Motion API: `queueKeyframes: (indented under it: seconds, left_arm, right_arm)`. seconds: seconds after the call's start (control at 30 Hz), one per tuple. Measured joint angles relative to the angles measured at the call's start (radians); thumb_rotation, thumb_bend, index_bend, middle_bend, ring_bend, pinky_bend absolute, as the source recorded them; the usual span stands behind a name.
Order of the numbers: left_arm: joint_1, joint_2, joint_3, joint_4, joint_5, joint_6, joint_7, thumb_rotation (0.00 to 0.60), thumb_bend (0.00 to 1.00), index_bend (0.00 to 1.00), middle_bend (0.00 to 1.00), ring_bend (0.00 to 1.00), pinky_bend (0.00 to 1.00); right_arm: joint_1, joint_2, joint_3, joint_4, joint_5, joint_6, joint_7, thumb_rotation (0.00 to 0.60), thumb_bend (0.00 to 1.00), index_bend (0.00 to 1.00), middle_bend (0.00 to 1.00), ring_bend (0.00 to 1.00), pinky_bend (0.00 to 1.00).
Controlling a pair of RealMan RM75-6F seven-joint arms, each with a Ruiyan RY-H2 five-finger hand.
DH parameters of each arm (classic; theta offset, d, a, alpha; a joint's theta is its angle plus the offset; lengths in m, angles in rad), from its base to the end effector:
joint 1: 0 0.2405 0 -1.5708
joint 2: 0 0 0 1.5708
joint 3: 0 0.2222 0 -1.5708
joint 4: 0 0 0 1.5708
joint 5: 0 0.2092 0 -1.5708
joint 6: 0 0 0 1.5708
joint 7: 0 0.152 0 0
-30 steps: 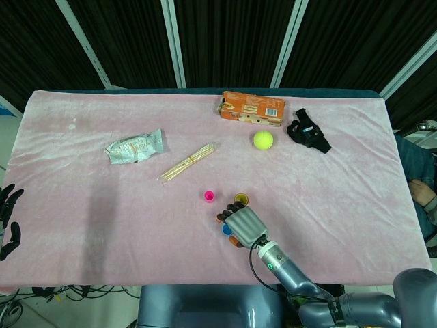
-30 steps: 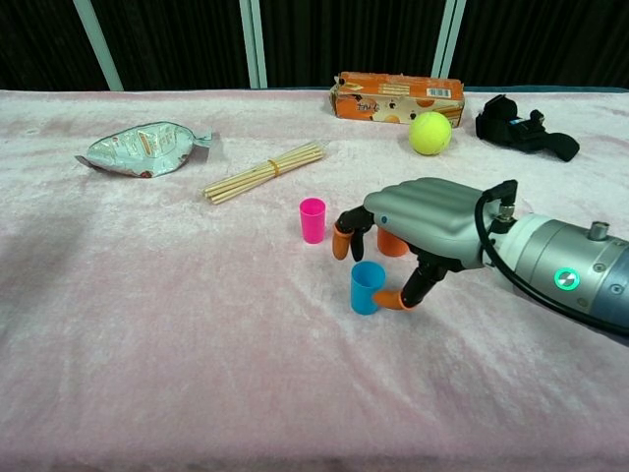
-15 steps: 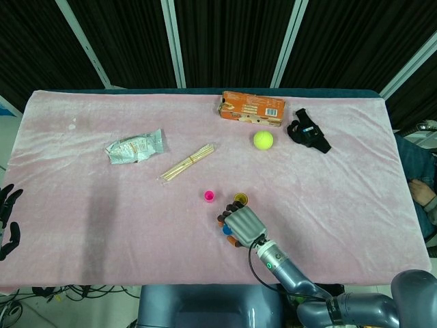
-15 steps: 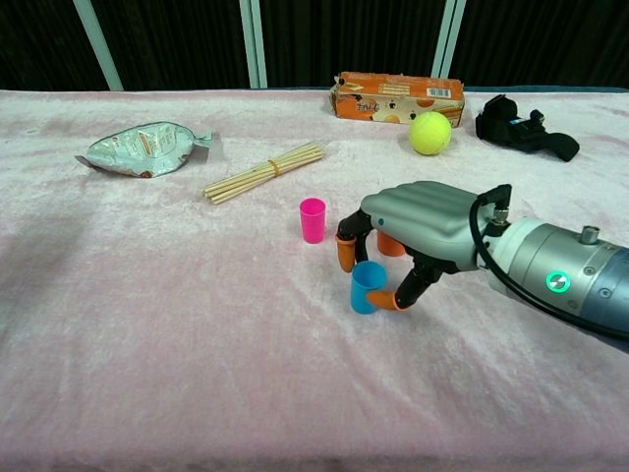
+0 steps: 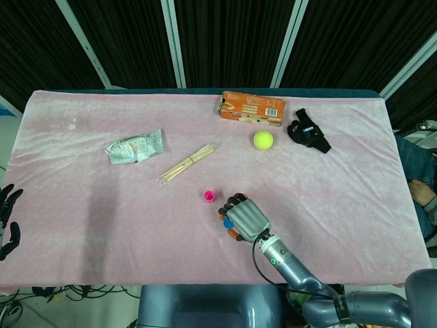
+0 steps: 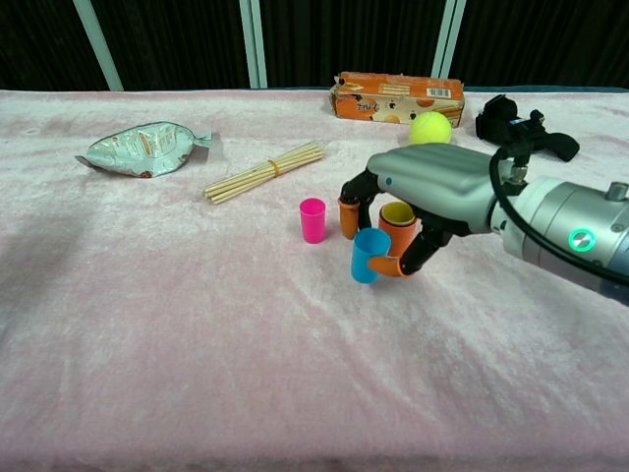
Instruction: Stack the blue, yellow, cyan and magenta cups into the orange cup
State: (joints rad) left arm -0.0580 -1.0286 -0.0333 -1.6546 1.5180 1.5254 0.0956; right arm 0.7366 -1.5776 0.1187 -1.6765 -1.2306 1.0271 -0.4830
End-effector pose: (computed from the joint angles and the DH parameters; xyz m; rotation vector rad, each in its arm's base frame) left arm -0.2808 0.1753 0.1693 -1.4149 -0.7834 -0.8032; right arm -0.0678 -0.2723 -0.0353 2.0510 -0.8303 1.0419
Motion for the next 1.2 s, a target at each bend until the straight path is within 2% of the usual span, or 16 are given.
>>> queueKeyframes:
  seconds: [0.23,0.37,1.0,1.1,1.17,1.2]
  left_arm:
    - [0.000,0.000,-0.001,-0.001,0.000,0.001,-0.001,0.600,0.71,0.09,0.03,0.00,0.01]
    - [0.000,0.000,0.000,0.001,-0.001,-0.001,0.000,0.600,0.71,0.09,0.03,0.00,0.01]
    - [0.000,-0.002,0.000,0.000,-0.002,-0.002,0.008,0.600,0.71,0.09,0.03,0.00,0.01]
    - [0.000,-0.001,-0.001,0.000,-0.003,0.001,0.005,0.600,0.71,0.09,0.03,0.00,0.01]
    - [0.001,-0.001,-0.002,0.000,-0.004,0.001,0.004,0.600,0.71,0.09,0.03,0.00,0.01]
    - [0.001,0.000,-0.002,0.000,-0.004,0.001,0.005,0.600,0.71,0.09,0.03,0.00,0.01]
  right_arm:
    - [0.029,0.062,0.064,-0.009,0.066,-0.022,-0.025,0.600,0.29,0.51,0.47,0.26,0.21]
    - [0.050,0.095,0.083,0.003,0.112,-0.054,-0.036,0.600,0.29,0.51,0.47,0.26,0.21]
    - [0.079,0.073,0.054,0.077,0.155,-0.091,-0.025,0.600,0.29,0.50,0.46,0.26,0.21]
    - [0.083,0.058,0.051,0.090,0.158,-0.093,-0.022,0.600,0.26,0.39,0.37,0.24,0.21]
    - [0.088,0.049,0.048,0.101,0.162,-0.099,-0.022,0.600,0.22,0.25,0.23,0.18,0.21]
    - [0.090,0.046,0.047,0.107,0.164,-0.101,-0.024,0.600,0.21,0.22,0.20,0.17,0.21]
